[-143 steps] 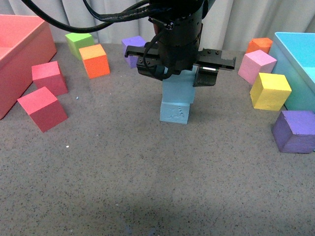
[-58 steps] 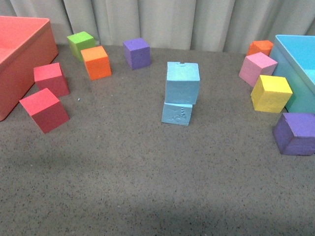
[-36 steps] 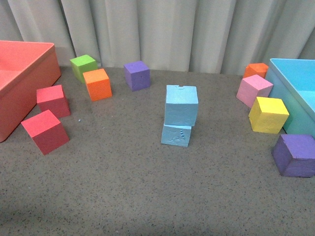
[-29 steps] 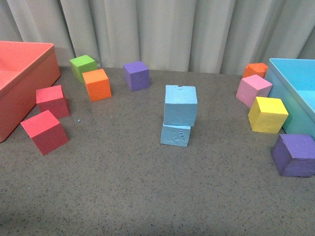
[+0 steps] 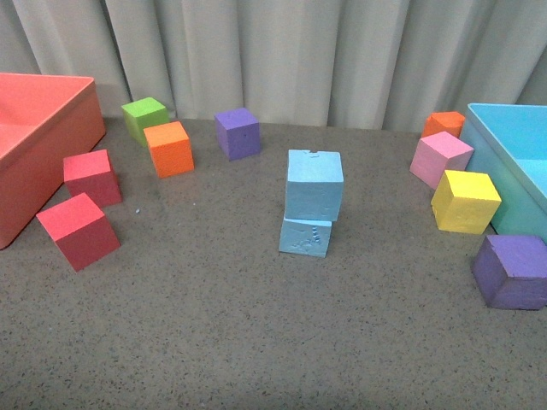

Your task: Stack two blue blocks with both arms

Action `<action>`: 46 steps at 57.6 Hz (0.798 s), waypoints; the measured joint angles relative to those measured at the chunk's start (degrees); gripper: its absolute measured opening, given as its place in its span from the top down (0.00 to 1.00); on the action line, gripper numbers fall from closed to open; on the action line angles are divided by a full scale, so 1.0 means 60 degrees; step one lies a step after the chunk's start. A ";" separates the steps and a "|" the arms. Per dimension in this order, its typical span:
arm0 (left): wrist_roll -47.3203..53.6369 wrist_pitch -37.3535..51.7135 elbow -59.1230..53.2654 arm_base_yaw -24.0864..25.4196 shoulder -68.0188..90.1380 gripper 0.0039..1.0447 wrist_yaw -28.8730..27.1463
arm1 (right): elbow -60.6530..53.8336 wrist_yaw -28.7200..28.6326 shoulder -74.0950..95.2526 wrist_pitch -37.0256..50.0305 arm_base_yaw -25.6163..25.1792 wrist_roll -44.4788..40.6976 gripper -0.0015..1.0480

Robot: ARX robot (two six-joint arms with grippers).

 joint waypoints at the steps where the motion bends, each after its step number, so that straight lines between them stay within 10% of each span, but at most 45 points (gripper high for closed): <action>1: 0.0000 -0.0102 0.0000 0.0000 -0.0113 0.97 0.0000 | 0.0000 0.0004 0.0000 0.0000 0.0000 -0.0004 0.09; 46: 0.0000 -0.2765 -0.0004 0.0000 -0.2834 0.97 0.0004 | 0.0000 0.0004 0.0000 0.0000 0.0000 -0.0004 0.09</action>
